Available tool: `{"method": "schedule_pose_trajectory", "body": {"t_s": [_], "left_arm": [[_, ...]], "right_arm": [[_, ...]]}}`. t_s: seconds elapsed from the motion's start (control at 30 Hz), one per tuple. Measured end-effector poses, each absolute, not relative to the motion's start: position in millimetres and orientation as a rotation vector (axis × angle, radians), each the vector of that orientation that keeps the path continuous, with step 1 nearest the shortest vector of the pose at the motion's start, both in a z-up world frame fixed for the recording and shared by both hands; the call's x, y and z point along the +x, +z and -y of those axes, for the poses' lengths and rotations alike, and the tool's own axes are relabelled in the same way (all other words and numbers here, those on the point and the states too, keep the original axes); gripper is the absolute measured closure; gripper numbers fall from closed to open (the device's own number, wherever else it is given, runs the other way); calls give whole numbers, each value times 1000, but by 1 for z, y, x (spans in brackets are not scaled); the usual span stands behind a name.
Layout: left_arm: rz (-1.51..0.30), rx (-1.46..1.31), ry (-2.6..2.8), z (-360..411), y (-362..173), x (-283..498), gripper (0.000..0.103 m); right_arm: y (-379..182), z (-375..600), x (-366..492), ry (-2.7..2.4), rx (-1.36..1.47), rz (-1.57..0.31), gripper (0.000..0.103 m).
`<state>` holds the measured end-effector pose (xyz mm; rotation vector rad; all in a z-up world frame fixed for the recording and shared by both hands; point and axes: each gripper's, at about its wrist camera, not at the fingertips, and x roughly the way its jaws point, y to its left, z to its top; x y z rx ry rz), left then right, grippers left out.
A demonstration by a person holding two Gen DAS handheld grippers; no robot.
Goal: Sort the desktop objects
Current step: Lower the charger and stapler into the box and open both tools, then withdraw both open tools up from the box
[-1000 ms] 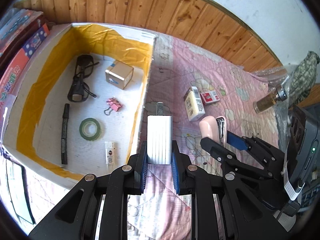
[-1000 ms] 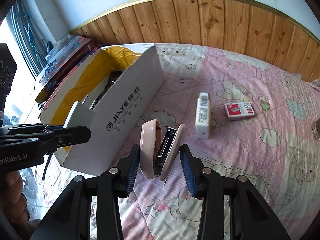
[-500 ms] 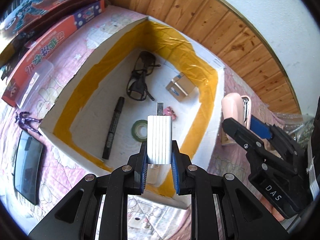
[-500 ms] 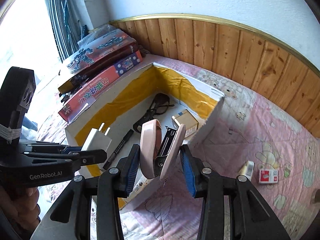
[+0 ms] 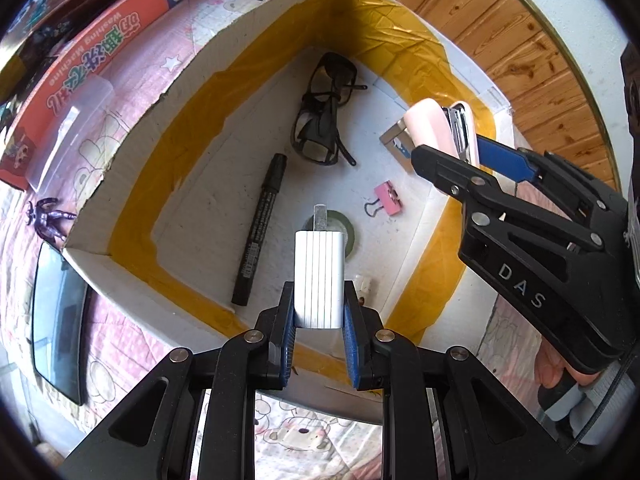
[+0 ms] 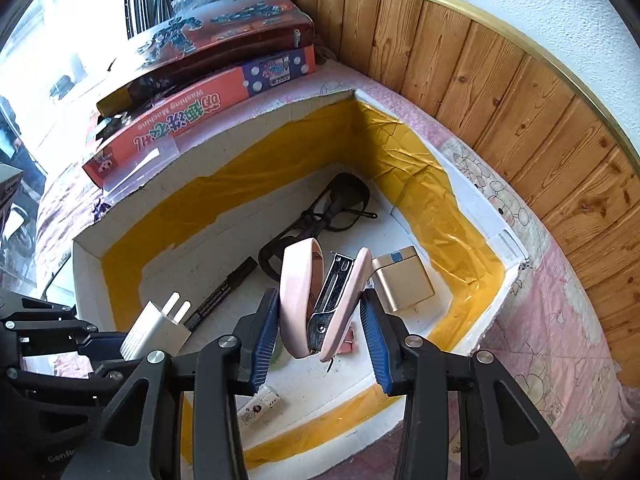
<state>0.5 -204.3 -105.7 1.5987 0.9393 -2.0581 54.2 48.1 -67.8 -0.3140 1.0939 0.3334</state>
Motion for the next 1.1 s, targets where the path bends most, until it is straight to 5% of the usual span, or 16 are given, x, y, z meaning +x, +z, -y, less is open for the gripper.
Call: {"method": "schedule_pose_trajectory", "body": {"t_s": [0.53, 0.9, 1.1], "left_arm": [[-859, 1626, -2046, 210, -106, -7, 80], [-832, 1577, -2029, 224, -97, -1, 46], [-841, 1556, -2024, 227, -93, 1, 40]], "right_arm": [[-81, -44, 70, 317, -274, -1132, 49], [-45, -14, 48, 330, -52, -1052, 45], [-38, 15, 11, 315, 51, -1023, 44]]}}
